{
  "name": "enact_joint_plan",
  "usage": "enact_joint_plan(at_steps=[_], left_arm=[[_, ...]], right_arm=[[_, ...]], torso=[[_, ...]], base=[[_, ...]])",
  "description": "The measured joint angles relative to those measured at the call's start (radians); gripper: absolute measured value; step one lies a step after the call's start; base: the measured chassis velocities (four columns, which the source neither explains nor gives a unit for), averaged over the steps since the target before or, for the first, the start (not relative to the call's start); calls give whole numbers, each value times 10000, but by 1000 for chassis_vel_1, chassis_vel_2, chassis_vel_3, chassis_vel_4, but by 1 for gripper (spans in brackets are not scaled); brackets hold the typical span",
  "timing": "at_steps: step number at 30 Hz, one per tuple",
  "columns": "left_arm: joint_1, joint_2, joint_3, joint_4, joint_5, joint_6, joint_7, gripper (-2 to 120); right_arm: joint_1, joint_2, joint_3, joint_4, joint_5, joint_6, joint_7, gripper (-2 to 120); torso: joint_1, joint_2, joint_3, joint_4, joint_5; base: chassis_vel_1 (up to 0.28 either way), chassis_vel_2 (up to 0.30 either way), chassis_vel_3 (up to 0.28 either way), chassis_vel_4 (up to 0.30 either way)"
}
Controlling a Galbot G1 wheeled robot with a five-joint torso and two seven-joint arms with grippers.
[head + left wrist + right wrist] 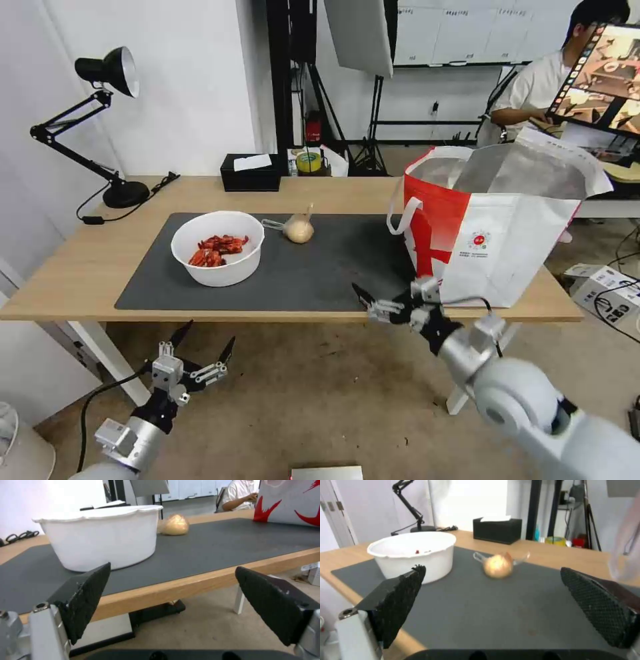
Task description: Pick up the trash from the table and place it into the takeout bag.
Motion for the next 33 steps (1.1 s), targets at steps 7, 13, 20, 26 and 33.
enact_joint_plan(at_steps=[7, 13, 20, 26, 33], left_arm=[[359, -90, -331, -333, -13, 62, 15, 100], [407, -217, -388, -361, 14, 63, 17, 100], [356, -64, -611, -390, -183, 79, 11, 100], [319, -19, -641, -389, -245, 94, 8, 100], [244, -56, -614, -334, -269, 125, 0, 100]], right_arm=[[2433, 468, -1822, -1245, 344, -338, 595, 100], [4477, 1400, -3151, -2469, 1338, -1037, 1862, 100], [6393, 2681, -4322, -4470, 1843, -1283, 2308, 100], [7431, 3747, -4921, -5894, 2229, -1580, 2372, 100], [8311, 5066, -5348, -8199, 2261, -1668, 2236, 100]], torso=[[0, 0, 0, 2, 2], [0, 0, 0, 1, -3], [0, 0, 0, -1, 0], [1, 0, 0, 2, -2], [0, 0, 0, 1, 0]], base=[[0, 0, 0, 0], [0, 0, 0, 0], [0, 0, 0, 0], [0, 0, 0, 0], [0, 0, 0, 0]])
